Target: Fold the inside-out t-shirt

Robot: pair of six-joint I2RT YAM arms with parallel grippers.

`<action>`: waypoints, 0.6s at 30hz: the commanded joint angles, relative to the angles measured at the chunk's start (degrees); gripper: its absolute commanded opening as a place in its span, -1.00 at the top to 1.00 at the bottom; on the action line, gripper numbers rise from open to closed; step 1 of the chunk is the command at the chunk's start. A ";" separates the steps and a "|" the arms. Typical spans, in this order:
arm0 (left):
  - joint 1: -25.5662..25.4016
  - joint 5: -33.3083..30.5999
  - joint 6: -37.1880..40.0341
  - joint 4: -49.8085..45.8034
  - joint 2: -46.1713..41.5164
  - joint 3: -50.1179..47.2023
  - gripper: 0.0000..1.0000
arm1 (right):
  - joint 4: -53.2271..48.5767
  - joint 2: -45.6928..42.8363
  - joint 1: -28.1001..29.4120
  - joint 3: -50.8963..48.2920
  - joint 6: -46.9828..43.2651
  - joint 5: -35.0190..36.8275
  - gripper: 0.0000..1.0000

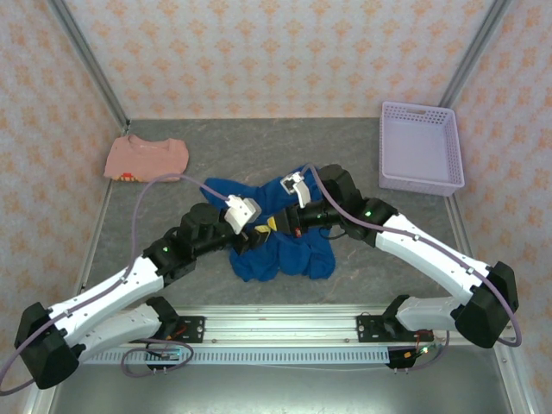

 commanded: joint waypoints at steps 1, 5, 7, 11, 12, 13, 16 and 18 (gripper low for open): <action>-0.45 2.39 2.91 2.78 1.91 1.28 0.19 | -0.33 -0.48 -0.48 2.22 -1.00 -1.13 1.00; -0.36 3.38 2.18 3.42 1.80 1.61 0.63 | 0.40 -0.29 -0.62 1.78 -0.22 -0.18 1.00; -0.41 1.78 1.12 3.04 0.68 1.61 0.95 | -0.68 -0.49 -1.07 1.71 0.22 2.90 1.00; -0.33 -6.37 -5.09 2.05 -2.78 0.26 1.00 | -3.65 -2.53 -3.36 1.20 2.02 10.75 0.50; -0.23 -8.77 -6.84 0.71 -3.80 0.02 1.00 | -4.94 -4.76 -4.06 1.00 2.20 13.35 0.29; -0.03 -10.65 -8.34 -0.53 -4.88 -0.10 1.00 | -6.24 -6.19 -4.55 0.73 2.24 16.54 0.20; 1.25 -17.84 -14.72 -7.08 -9.05 0.14 1.00 | -12.81 -9.87 -6.50 -0.31 3.45 34.63 0.00; 3.06 -20.83 -18.70 -11.85 -12.03 0.66 1.00 | -17.36 -9.02 -8.07 -0.80 4.20 46.15 -0.04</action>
